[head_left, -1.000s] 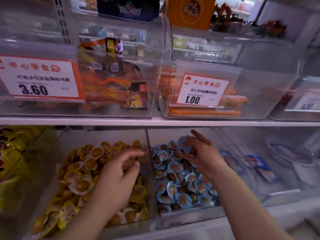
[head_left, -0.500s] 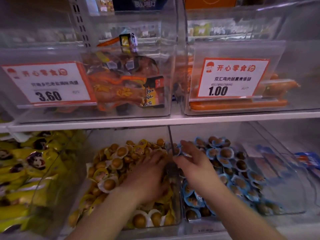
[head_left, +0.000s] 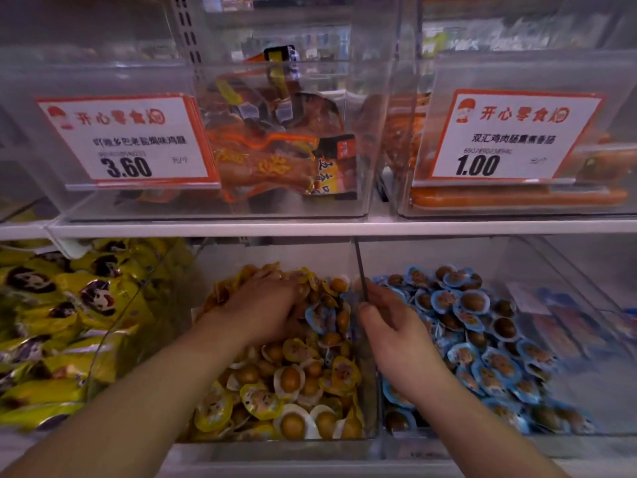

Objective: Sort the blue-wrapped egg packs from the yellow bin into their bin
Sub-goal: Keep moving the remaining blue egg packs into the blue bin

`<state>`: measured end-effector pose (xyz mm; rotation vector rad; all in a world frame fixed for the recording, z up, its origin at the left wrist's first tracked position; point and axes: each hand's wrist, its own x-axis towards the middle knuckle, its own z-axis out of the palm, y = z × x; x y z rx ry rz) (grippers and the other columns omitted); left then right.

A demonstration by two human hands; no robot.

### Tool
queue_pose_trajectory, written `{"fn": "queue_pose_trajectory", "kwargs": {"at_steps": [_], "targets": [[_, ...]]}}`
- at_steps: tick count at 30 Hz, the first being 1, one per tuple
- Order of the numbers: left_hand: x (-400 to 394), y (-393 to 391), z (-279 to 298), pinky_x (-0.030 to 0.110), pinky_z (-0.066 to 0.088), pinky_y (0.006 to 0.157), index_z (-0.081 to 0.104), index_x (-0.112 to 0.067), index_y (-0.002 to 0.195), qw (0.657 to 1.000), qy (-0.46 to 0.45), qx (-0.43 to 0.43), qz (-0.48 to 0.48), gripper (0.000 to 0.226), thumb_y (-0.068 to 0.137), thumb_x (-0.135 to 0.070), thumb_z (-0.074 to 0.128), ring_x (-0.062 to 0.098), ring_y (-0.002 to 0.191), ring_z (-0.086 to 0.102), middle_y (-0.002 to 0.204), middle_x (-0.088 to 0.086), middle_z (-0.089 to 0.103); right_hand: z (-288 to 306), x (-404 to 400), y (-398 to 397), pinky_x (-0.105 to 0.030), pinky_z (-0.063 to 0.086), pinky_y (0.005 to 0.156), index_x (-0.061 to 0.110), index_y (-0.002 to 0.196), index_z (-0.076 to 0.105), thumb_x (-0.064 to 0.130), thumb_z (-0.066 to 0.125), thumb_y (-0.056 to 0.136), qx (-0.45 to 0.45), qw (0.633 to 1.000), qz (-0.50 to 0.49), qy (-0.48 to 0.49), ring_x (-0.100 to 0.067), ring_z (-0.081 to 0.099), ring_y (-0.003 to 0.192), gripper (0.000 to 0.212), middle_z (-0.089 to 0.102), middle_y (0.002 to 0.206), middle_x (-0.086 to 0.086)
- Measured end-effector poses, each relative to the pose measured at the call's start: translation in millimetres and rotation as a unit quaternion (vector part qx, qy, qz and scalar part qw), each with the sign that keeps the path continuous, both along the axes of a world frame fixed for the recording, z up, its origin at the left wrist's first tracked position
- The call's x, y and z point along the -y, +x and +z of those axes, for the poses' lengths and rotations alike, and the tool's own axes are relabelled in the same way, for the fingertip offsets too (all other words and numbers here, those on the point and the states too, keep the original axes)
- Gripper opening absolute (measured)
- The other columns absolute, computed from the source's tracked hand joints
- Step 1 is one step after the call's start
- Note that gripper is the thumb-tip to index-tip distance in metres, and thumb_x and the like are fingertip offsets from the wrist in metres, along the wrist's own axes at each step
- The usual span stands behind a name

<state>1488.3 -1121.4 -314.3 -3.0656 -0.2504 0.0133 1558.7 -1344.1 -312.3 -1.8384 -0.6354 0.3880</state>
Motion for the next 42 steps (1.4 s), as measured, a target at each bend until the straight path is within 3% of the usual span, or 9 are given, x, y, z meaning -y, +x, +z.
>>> {"fn": "queue_pose_trajectory", "kwargs": {"at_steps": [7, 11, 14, 17, 21, 25, 28, 36, 42], "targets": [[17, 11, 12, 0.034, 0.048, 0.076, 0.068, -0.025, 0.091, 0.998, -0.042, -0.022, 0.046, 0.026, 0.081, -0.048, 0.059, 0.021, 0.092, 0.062, 0.092, -0.001, 0.066, -4, -5, -1, -0.015, 0.043, 0.090, 0.025, 0.144, 0.051, 0.033, 0.050, 0.098, -0.001, 1.000, -0.011, 0.022, -0.002, 0.057, 0.117, 0.046, 0.061, 0.132, 0.010], [48, 34, -8, 0.039, 0.051, 0.092, 0.060, -0.028, 0.125, 0.988, -0.122, -0.054, 0.078, 0.054, 0.079, -0.055, 0.064, 0.026, 0.114, 0.057, 0.123, 0.004, 0.062, -4, -5, -2, -0.023, 0.048, 0.097, 0.026, 0.140, 0.054, 0.029, 0.050, 0.098, -0.012, 0.999, -0.013, 0.031, -0.003, 0.059, 0.116, 0.043, 0.064, 0.129, 0.010], [60, 48, -25, 0.045, 0.036, 0.112, 0.033, -0.008, 0.149, 0.972, -0.175, -0.045, 0.152, 0.083, 0.085, -0.050, 0.065, 0.036, 0.136, 0.036, 0.149, 0.015, 0.037, -3, -5, -2, -0.007, 0.048, 0.081, 0.038, 0.123, 0.062, 0.025, 0.051, 0.098, -0.016, 0.999, -0.008, 0.045, 0.008, 0.062, 0.103, 0.030, 0.068, 0.114, 0.018], [62, 53, -34, 0.044, 0.029, 0.116, 0.027, -0.003, 0.149, 0.966, -0.184, -0.023, 0.182, 0.088, 0.085, -0.048, 0.066, 0.039, 0.140, 0.027, 0.154, 0.017, 0.027, -4, -6, -2, -0.010, 0.050, 0.080, 0.048, 0.109, 0.059, 0.024, 0.052, 0.097, -0.029, 0.998, -0.011, 0.053, 0.010, 0.063, 0.099, 0.028, 0.069, 0.109, 0.020], [59, 51, -36, 0.046, 0.031, 0.115, 0.026, -0.007, 0.150, 0.971, -0.161, -0.047, 0.168, 0.093, 0.080, -0.052, 0.069, 0.038, 0.138, 0.028, 0.152, 0.014, 0.027, -5, -6, -2, -0.016, 0.053, 0.084, 0.033, 0.130, 0.060, 0.033, 0.051, 0.093, -0.038, 0.998, -0.011, 0.056, 0.005, 0.064, 0.103, 0.038, 0.069, 0.117, 0.014], [63, 55, -34, 0.045, 0.045, 0.102, 0.036, -0.010, 0.141, 0.973, -0.141, -0.058, 0.171, 0.083, 0.078, -0.049, 0.073, 0.037, 0.127, 0.048, 0.145, 0.015, 0.033, -5, -5, -2, -0.033, 0.052, 0.099, 0.025, 0.138, 0.056, 0.023, 0.051, 0.097, -0.048, 0.998, -0.005, 0.048, -0.005, 0.061, 0.115, 0.041, 0.065, 0.126, 0.008], [64, 55, -40, 0.043, 0.047, 0.099, 0.042, -0.014, 0.134, 0.971, -0.158, -0.049, 0.175, 0.072, 0.079, -0.052, 0.069, 0.031, 0.126, 0.052, 0.142, 0.010, 0.044, -3, -5, -2, -0.020, 0.052, 0.092, 0.028, 0.133, 0.059, 0.035, 0.052, 0.092, -0.037, 0.998, -0.001, 0.042, 0.002, 0.062, 0.108, 0.042, 0.066, 0.121, 0.012], [57, 55, -44, 0.036, 0.052, 0.086, 0.056, -0.016, 0.115, 0.965, -0.195, 0.038, 0.169, 0.046, 0.080, -0.042, 0.071, 0.029, 0.108, 0.063, 0.117, 0.008, 0.065, 0, -7, -5, -0.033, 0.056, 0.084, 0.025, 0.121, 0.064, 0.055, 0.046, 0.072, -0.055, 0.997, -0.008, 0.061, -0.014, 0.068, 0.099, 0.060, 0.071, 0.107, 0.002], [34, 54, -17, 0.037, 0.056, 0.069, 0.067, -0.008, 0.074, 0.907, -0.400, 0.050, 0.123, 0.010, 0.073, -0.009, 0.076, 0.020, 0.080, 0.068, 0.081, 0.010, 0.071, 2, -4, -4, -0.034, 0.053, 0.097, 0.033, 0.131, 0.059, 0.056, 0.048, 0.077, -0.050, 0.998, 0.003, 0.045, -0.004, 0.063, 0.110, 0.060, 0.067, 0.120, 0.013]]}}
